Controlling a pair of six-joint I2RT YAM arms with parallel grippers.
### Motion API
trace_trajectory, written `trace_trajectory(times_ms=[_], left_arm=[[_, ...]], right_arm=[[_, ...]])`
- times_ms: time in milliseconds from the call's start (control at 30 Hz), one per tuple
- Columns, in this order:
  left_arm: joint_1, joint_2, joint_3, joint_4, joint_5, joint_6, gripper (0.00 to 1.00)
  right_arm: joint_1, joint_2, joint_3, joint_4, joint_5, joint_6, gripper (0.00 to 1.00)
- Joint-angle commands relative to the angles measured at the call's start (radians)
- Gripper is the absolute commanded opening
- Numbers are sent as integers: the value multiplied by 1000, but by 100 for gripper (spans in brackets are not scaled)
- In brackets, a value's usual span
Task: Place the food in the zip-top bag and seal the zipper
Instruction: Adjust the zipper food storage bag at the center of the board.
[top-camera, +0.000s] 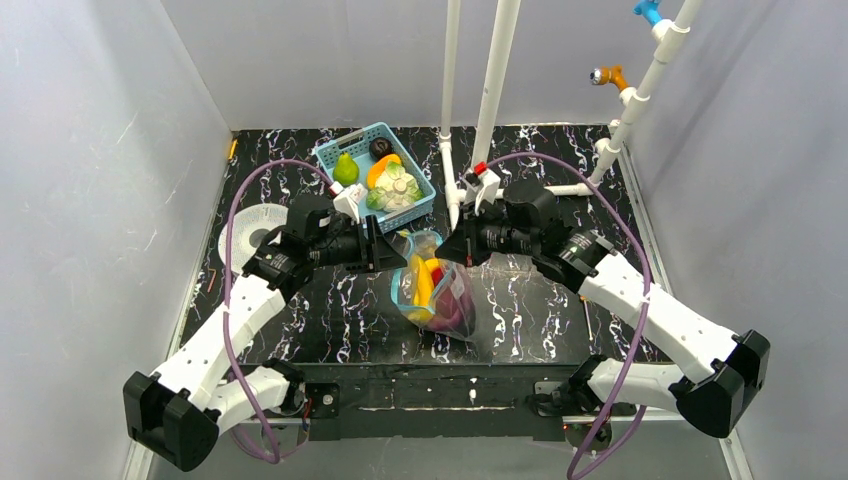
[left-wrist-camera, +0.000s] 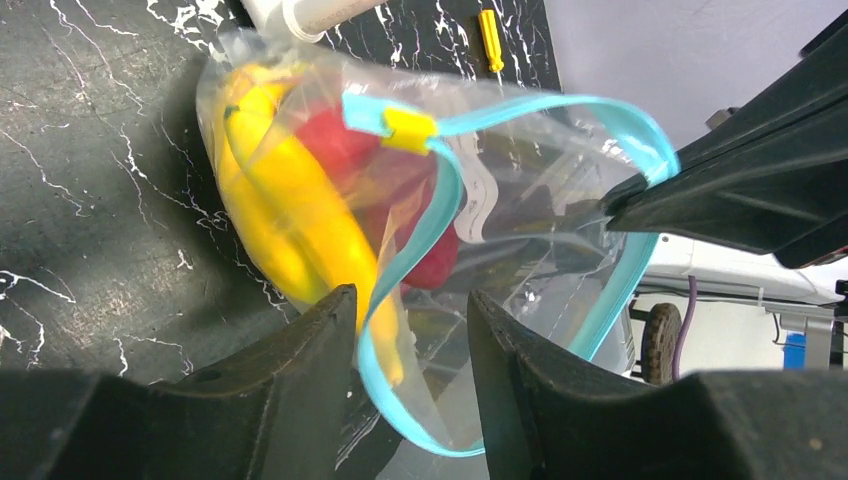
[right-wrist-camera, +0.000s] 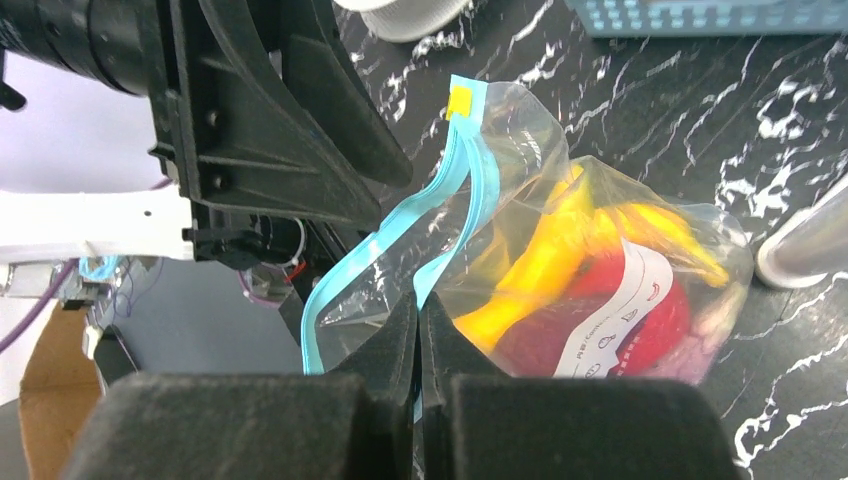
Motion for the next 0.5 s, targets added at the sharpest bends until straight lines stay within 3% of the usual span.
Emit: trace_trajectory(times_ms=[0,267,467], left_arm=[[-2,18,-53,66,44,-17,45],[-31,-18,-126,143,73,-61,53],[-46,6,-116,181,72,-67,43]], right_arm=[[16,-20,-29,81,-8,2,1],[46,-23,-43,95,8,-3,1],[66,10,-8,54,3,-39,1]])
